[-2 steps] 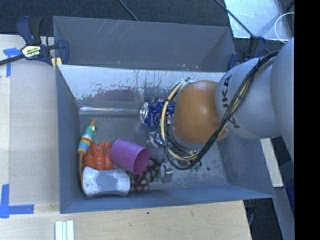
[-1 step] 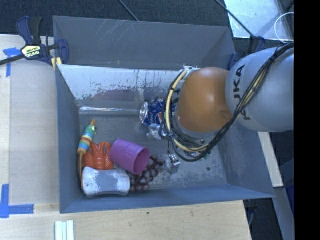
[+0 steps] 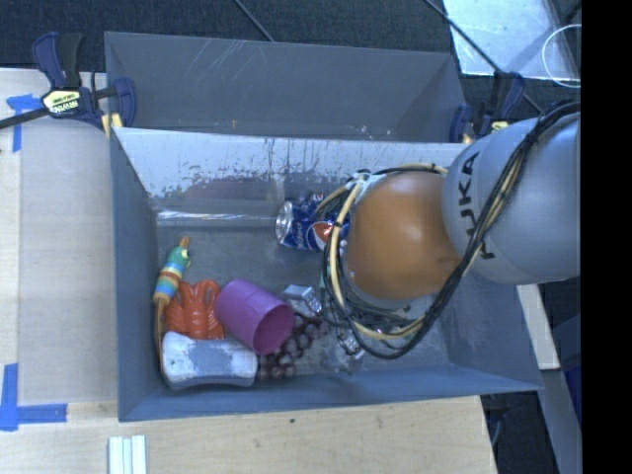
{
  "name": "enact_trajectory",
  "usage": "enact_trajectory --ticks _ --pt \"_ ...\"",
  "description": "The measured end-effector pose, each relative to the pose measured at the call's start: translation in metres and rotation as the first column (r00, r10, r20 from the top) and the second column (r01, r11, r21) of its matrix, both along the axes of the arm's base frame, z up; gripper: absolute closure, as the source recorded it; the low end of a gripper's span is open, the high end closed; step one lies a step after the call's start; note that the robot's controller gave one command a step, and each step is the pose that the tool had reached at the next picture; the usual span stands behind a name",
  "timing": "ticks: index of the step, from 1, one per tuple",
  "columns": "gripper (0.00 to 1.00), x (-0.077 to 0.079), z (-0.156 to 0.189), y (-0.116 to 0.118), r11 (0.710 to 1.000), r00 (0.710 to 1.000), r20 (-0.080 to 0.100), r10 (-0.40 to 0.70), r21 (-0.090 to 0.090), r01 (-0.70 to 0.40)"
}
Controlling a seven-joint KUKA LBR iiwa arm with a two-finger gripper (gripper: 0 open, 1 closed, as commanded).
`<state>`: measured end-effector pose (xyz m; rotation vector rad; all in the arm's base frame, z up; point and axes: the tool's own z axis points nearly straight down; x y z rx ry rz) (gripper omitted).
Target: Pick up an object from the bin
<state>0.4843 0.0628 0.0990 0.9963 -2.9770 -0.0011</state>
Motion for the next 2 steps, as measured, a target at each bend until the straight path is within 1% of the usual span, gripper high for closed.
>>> enact_trajectory --ticks 1,2 --pt "0.00 -0.002 -0.028 0.048 0.977 0.977 0.016 0.214 -0.004 -0.214" --pt "1.00 0.001 -0.029 0.027 0.962 0.962 0.005 0.274 0.002 -0.274"
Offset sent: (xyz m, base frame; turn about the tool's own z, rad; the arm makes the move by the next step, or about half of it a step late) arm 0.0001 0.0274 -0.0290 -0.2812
